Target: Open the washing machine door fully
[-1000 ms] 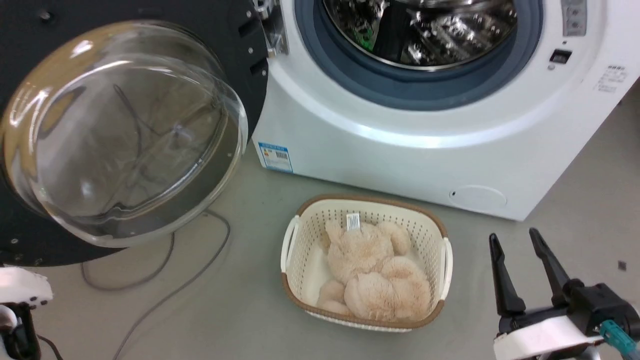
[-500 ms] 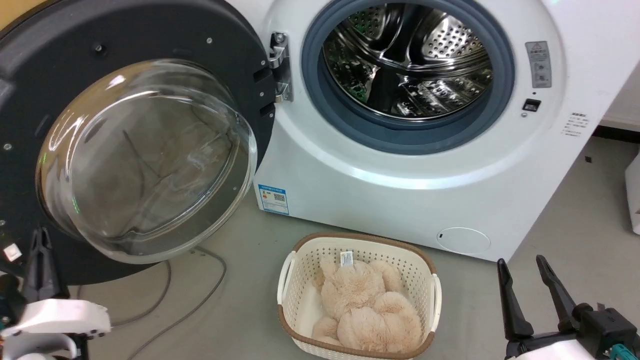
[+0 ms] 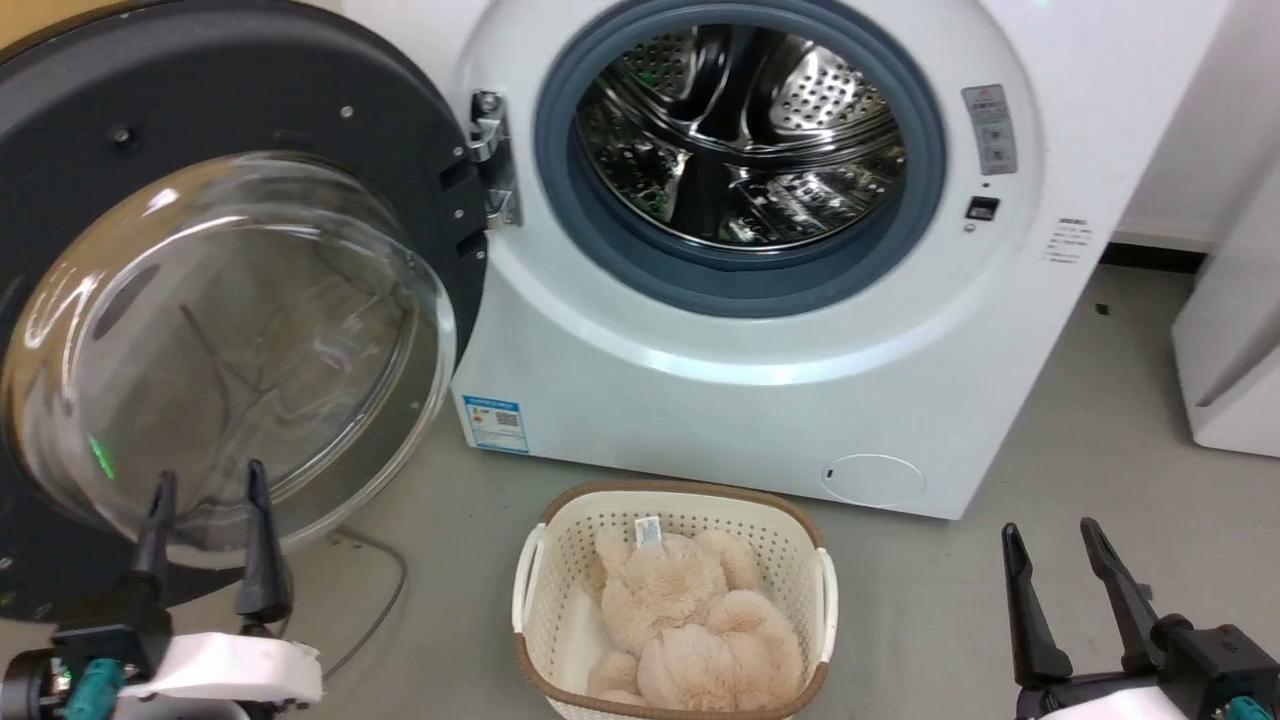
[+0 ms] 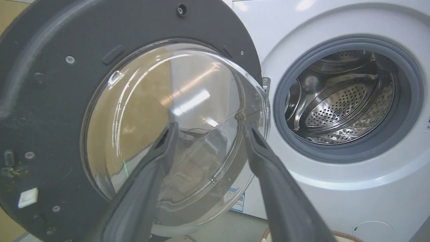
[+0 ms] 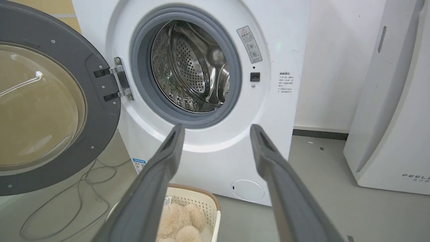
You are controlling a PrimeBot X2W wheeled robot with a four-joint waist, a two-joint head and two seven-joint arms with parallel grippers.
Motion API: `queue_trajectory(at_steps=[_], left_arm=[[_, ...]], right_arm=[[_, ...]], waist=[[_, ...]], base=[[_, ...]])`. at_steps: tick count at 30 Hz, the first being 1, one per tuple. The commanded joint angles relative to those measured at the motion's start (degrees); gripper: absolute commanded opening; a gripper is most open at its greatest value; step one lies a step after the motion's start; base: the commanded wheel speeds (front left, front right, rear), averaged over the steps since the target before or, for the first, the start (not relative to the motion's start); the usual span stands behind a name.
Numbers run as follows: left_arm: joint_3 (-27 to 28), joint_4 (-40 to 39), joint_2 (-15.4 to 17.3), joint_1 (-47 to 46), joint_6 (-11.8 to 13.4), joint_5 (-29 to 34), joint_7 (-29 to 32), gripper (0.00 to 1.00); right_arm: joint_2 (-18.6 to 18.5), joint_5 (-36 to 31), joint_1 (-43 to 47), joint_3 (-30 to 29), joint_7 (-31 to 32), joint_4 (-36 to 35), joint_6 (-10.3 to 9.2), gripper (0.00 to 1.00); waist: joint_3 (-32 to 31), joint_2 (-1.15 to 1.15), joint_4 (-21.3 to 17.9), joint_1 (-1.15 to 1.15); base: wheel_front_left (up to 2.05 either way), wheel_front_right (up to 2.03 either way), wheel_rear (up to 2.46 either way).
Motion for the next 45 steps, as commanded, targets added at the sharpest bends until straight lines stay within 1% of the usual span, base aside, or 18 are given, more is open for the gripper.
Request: queue_trajectory(at_steps=[1, 9, 14, 20, 27, 35, 36, 45], left_arm=[[-1.3, -0.7, -0.1, 1.2, -0.2, 0.5, 0.1, 1.00], [-6.1, -0.2, -0.5, 3.3, -0.2, 1.6, 0.1, 1.00], [-7.6, 0.5, -0.7, 3.9, 0.9, 3.0, 0.1, 1.00], [-9.5, 1.9, -1.0, 4.8, 1.5, 2.9, 0.1, 1.00], [-10.6, 3.0, -1.3, 5.6, 2.2, 1.9, 0.1, 1.00], [-10.6, 2.9, -1.4, 6.0, 2.5, 0.7, 0.1, 1.00], [-10.7, 3.1, -1.4, 5.5, 2.2, 0.8, 0.0, 0.00], [-11.0, 2.7, -1.4, 5.4, 2.4, 1.0, 0.7, 0.00]], right_arm=[[0.2, 0.1, 0.8, 0.0, -0.3, -0.2, 0.05, 1.00], [0.2, 0.1, 0.8, 0.2, -0.3, -0.4, 0.05, 1.00], [0.2, -0.6, 0.7, 0.5, -0.3, -1.1, 0.05, 1.00], [0.2, -1.7, 1.0, 1.2, -0.3, -2.1, 0.05, 1.00], [0.2, -2.4, 1.7, 1.2, -0.3, -2.9, 0.05, 1.00], [0.2, -2.5, 2.1, 0.9, -0.3, -3.3, 0.05, 1.00], [0.0, -2.1, 1.3, 0.9, 0.0, -2.8, 0.00, 0.00], [0.0, -2.4, 1.1, 1.0, 0.7, -2.8, 0.00, 0.00]], waist=[[-0.2, 0.00, -1.1, 0.00], [-0.2, 0.00, -4.5, 0.00], [0.0, 0.00, -6.5, 0.00], [0.2, 0.00, -8.7, 0.00], [0.5, 0.00, -10.2, 0.00], [0.7, 0.00, -10.8, 0.00], [0.6, 0.00, -10.9, 0.00], [0.6, 0.00, -10.8, 0.00]], base=[[0.00, 0.00, 0.00], [0.00, 0.00, 0.00], [0.00, 0.00, 0.00], [0.00, 0.00, 0.00], [0.00, 0.00, 0.00], [0.00, 0.00, 0.00], [0.00, 0.00, 0.00], [0.00, 0.00, 0.00]])
